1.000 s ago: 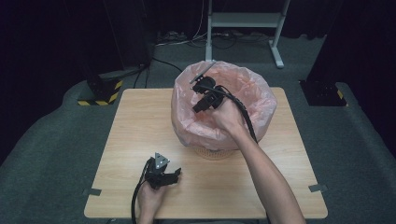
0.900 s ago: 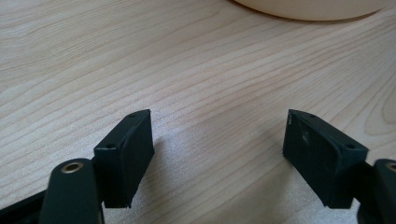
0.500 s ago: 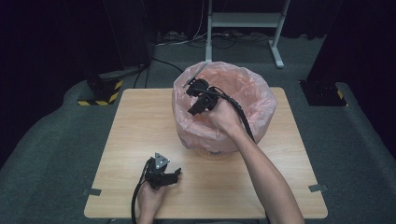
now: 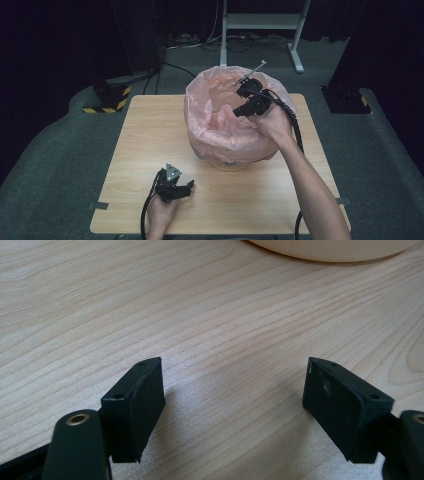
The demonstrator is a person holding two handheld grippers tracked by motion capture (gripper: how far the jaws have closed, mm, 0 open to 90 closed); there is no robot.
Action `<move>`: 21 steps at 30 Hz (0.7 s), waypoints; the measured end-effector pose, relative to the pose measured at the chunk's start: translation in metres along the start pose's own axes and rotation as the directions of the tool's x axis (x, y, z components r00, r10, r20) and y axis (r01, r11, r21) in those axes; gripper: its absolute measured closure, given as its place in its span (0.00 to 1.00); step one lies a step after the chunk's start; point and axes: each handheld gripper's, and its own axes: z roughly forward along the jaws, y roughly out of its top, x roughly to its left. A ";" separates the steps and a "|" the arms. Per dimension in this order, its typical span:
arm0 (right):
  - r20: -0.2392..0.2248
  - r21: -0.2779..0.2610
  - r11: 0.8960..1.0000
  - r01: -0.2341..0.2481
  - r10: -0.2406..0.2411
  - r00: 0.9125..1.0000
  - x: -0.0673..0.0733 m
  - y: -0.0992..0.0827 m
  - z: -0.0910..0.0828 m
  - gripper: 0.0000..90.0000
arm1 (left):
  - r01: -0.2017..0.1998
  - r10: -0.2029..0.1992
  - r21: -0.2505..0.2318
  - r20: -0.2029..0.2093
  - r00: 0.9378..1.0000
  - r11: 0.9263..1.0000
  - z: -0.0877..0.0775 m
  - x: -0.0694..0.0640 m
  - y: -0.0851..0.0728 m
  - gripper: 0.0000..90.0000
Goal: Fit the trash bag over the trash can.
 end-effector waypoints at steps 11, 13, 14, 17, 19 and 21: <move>-0.021 0.053 0.998 0.027 -0.026 0.999 0.011 0.013 0.024 0.99 | 0.003 -0.003 0.001 0.000 1.000 1.000 0.000 0.000 0.000 0.27; -0.023 0.022 0.999 0.031 -0.030 0.999 0.012 0.014 0.017 0.99 | 0.003 -0.003 0.001 -0.004 1.000 1.000 0.000 0.000 0.000 0.27; -0.019 0.005 1.000 0.031 -0.031 0.999 0.012 0.013 0.012 0.99 | 0.004 -0.004 0.001 -0.005 1.000 1.000 0.000 0.000 0.000 0.27; -0.005 -0.060 0.998 -0.001 0.000 1.000 0.003 0.002 -0.007 0.99 | 0.006 -0.006 0.001 -0.005 1.000 1.000 0.000 0.000 0.000 0.27; 0.008 -0.081 0.996 -0.027 0.028 1.000 -0.007 -0.009 -0.018 0.99 | 0.009 -0.009 0.000 -0.004 1.000 1.000 0.000 0.000 0.000 0.27; 0.019 -0.093 0.994 -0.063 0.065 0.998 -0.017 -0.019 -0.023 0.99 | 0.008 -0.008 0.001 -0.004 1.000 1.000 0.000 0.000 0.000 0.27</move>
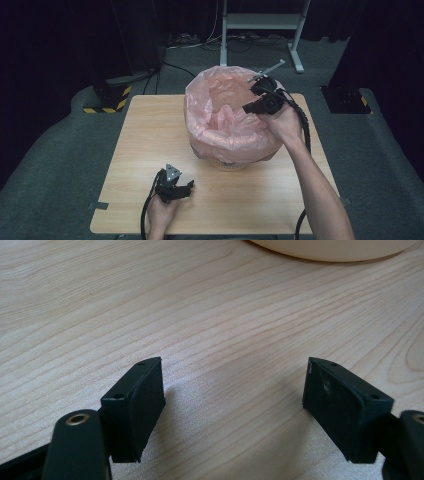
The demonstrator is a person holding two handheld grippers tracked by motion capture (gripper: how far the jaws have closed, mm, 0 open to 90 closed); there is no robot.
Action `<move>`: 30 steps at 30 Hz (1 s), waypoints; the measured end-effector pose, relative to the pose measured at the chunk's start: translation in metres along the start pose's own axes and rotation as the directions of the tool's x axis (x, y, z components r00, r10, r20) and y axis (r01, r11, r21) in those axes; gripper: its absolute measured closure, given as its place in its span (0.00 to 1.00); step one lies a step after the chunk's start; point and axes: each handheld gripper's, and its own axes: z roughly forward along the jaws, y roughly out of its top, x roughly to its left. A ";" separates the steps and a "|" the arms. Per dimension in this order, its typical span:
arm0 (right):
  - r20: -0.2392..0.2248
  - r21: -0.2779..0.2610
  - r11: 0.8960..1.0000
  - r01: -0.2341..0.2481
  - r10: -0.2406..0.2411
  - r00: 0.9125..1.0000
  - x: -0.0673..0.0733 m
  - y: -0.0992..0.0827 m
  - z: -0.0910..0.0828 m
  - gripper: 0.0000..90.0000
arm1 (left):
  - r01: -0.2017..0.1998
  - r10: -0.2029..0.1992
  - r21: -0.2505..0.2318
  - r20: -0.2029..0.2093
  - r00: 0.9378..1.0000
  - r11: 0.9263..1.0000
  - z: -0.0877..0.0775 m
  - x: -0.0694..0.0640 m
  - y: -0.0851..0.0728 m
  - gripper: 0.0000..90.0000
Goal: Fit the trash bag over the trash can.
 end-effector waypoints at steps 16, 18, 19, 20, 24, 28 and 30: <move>0.023 0.021 1.000 0.000 -0.001 1.000 -0.008 -0.015 0.013 0.99 | -0.002 0.002 0.000 -0.002 1.000 1.000 0.000 0.000 0.000 0.27; 0.022 0.003 1.000 0.005 -0.005 1.000 -0.008 -0.016 0.011 0.99 | -0.002 0.002 0.000 -0.002 1.000 1.000 0.000 0.000 0.000 0.27; 0.025 -0.007 1.000 0.005 -0.005 1.000 -0.008 -0.016 0.008 0.99 | -0.002 0.002 0.000 -0.002 1.000 1.000 0.000 0.000 0.000 0.27; 0.026 -0.024 1.000 0.008 -0.008 1.000 -0.008 -0.017 0.004 0.99 | -0.001 0.001 0.000 -0.002 1.000 1.000 0.000 0.000 0.000 0.27; 0.021 -0.088 0.996 -0.007 0.009 1.000 -0.010 -0.022 -0.012 0.98 | -0.001 0.001 0.000 -0.002 1.000 1.000 0.000 0.000 0.000 0.27; 0.019 -0.127 0.992 -0.008 0.010 1.000 -0.016 -0.028 -0.021 0.98 | -0.002 0.002 -0.001 -0.002 1.000 1.000 0.000 0.000 0.000 0.27; 0.011 -0.136 0.991 -0.012 0.014 1.000 -0.018 -0.030 -0.024 0.98 | -0.001 0.001 -0.001 -0.003 1.000 1.000 0.000 0.000 0.000 0.27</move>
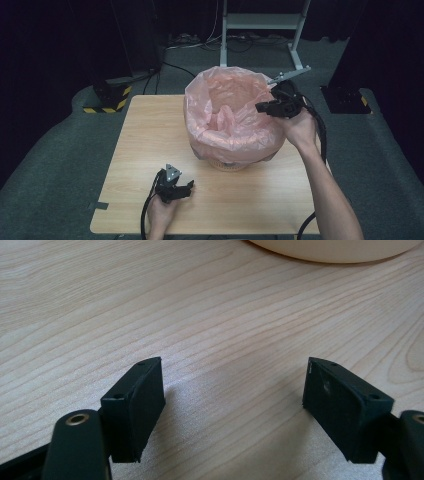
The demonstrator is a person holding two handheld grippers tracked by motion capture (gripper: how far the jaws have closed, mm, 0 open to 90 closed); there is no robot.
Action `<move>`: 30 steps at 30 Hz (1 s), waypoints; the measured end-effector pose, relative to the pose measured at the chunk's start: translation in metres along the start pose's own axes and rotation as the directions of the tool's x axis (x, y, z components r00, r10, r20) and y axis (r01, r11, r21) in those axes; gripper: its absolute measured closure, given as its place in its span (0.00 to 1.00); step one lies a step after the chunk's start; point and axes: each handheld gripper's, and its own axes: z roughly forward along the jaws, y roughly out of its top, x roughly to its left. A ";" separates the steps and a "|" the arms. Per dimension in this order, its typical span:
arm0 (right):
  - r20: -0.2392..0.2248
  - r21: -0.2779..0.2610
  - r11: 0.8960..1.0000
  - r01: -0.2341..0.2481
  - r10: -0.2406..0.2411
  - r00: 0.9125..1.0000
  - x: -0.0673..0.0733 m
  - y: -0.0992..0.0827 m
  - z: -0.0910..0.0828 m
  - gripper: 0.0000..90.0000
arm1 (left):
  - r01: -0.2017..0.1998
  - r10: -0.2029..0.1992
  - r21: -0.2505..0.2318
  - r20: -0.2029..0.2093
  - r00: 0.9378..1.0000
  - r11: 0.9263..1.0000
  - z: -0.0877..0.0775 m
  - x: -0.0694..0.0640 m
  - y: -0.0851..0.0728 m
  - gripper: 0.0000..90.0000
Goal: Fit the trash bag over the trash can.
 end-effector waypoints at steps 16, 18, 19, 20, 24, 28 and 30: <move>0.013 -0.059 0.998 -0.036 0.037 0.999 -0.018 -0.013 -0.022 0.96 | 0.001 -0.001 0.001 0.002 1.000 1.000 0.000 0.000 0.000 0.28; 0.008 -0.070 0.997 -0.036 0.037 0.999 -0.017 -0.014 -0.024 0.96 | 0.001 -0.001 0.002 0.003 1.000 1.000 0.000 0.000 0.000 0.28; 0.008 -0.070 0.997 -0.036 0.037 0.999 -0.017 -0.014 -0.024 0.96 | 0.001 -0.001 0.002 0.003 1.000 1.000 0.000 0.000 0.000 0.28; 0.007 -0.075 0.997 -0.036 0.037 0.999 -0.017 -0.015 -0.024 0.96 | 0.001 -0.001 0.002 0.003 1.000 1.000 0.000 0.000 0.000 0.28; -0.002 -0.101 0.994 -0.049 0.049 0.999 -0.019 -0.020 -0.026 0.96 | 0.004 -0.004 0.002 0.005 1.000 1.000 0.000 0.000 0.000 0.28; 0.000 -0.111 0.992 -0.064 0.065 0.998 -0.025 -0.026 -0.031 0.96 | 0.004 -0.004 0.002 0.005 1.000 1.000 0.000 0.000 0.000 0.28; -0.013 -0.133 0.988 -0.081 0.080 0.997 -0.027 -0.029 -0.035 0.96 | 0.004 -0.004 0.002 0.005 1.000 1.000 0.000 0.000 0.000 0.28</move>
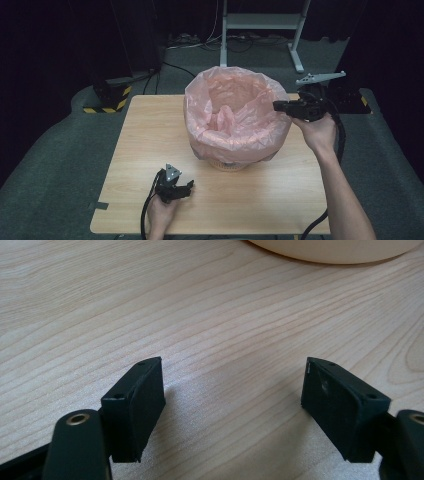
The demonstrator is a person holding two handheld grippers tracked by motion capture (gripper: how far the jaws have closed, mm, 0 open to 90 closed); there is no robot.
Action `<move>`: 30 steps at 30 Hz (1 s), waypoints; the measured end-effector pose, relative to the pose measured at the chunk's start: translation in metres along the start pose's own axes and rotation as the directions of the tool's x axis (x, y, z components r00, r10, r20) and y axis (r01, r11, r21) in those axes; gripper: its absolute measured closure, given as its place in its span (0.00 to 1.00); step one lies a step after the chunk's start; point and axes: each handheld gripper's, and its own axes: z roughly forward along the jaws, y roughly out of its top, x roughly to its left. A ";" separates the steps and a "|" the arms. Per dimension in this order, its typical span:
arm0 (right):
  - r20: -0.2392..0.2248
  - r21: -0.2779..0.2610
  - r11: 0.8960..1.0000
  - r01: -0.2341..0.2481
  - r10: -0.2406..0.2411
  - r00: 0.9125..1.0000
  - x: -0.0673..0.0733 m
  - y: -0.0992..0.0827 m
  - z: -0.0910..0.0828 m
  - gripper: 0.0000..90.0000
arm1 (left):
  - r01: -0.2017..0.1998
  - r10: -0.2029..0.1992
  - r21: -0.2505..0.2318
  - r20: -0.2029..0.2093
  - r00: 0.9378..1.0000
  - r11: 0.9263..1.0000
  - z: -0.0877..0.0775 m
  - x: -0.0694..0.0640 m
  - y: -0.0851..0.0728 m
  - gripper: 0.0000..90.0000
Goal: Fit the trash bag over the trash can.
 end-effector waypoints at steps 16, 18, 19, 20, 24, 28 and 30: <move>0.017 -0.056 0.997 -0.044 0.045 0.999 -0.013 -0.017 -0.021 0.91 | -0.001 0.001 0.000 -0.003 1.000 1.000 0.000 0.000 0.000 0.28; 0.019 -0.079 0.996 -0.047 0.049 0.999 -0.013 -0.019 -0.023 0.89 | -0.001 0.001 0.000 -0.003 1.000 1.000 0.000 0.000 0.000 0.28; 0.013 -0.089 0.995 -0.049 0.050 0.999 -0.013 -0.020 -0.024 0.88 | -0.001 0.001 0.000 -0.003 1.000 1.000 0.000 0.000 0.000 0.28; 0.013 -0.090 0.995 -0.050 0.052 0.999 -0.012 -0.021 -0.025 0.87 | -0.001 0.001 0.000 -0.003 1.000 1.000 0.000 0.000 0.000 0.28; 0.011 -0.106 0.993 -0.043 0.044 0.999 -0.012 -0.024 -0.029 0.81 | 0.000 0.000 0.001 0.000 1.000 1.000 0.000 0.000 0.000 0.28; 0.032 -0.127 0.992 -0.029 0.033 0.999 -0.014 -0.028 -0.034 0.72 | -0.001 0.001 -0.001 0.000 1.000 1.000 0.000 0.000 0.000 0.28; 0.025 -0.141 0.989 -0.044 0.048 0.999 -0.018 -0.030 -0.037 0.69 | -0.001 0.001 -0.001 0.000 1.000 1.000 0.000 0.000 0.000 0.28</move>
